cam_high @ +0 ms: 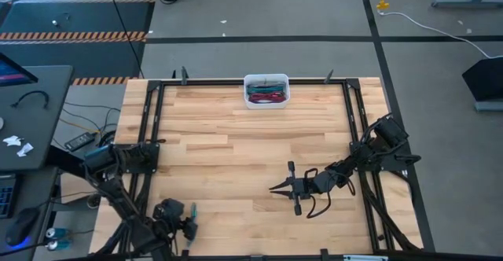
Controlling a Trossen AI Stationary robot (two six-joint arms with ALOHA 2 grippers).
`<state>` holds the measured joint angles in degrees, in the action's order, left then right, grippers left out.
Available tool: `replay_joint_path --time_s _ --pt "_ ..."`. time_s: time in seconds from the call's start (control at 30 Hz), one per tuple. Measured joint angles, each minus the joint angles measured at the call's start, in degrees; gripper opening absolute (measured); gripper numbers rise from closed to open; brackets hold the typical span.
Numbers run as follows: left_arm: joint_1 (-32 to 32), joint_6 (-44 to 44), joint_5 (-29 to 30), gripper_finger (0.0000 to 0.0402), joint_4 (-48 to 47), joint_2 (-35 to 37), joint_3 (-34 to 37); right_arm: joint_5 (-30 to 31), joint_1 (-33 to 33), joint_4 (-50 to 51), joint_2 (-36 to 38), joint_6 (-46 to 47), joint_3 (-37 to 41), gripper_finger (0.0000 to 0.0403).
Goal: Pick and place USB-C Cables
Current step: Put the blue charger cable into the white bin
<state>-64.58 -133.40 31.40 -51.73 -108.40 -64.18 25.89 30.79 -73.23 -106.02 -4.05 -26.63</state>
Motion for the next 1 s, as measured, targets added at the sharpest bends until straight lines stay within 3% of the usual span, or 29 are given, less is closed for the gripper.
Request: replay_joint_path --time_s 0.73,0.83,1.0 --pt "3.9 7.4 4.1 0.0155 7.1 -3.6 -0.3 0.0 0.0 0.0 0.0 -0.1 0.0 0.0036" --pt "4.5 9.3 3.7 0.0123 7.1 -3.6 -0.2 0.0 0.0 0.0 0.0 -0.2 0.0 0.0036" --pt "5.3 13.1 3.3 0.0035 6.9 -3.5 -0.2 0.0 0.0 0.0 0.0 -0.1 0.0 0.0036"
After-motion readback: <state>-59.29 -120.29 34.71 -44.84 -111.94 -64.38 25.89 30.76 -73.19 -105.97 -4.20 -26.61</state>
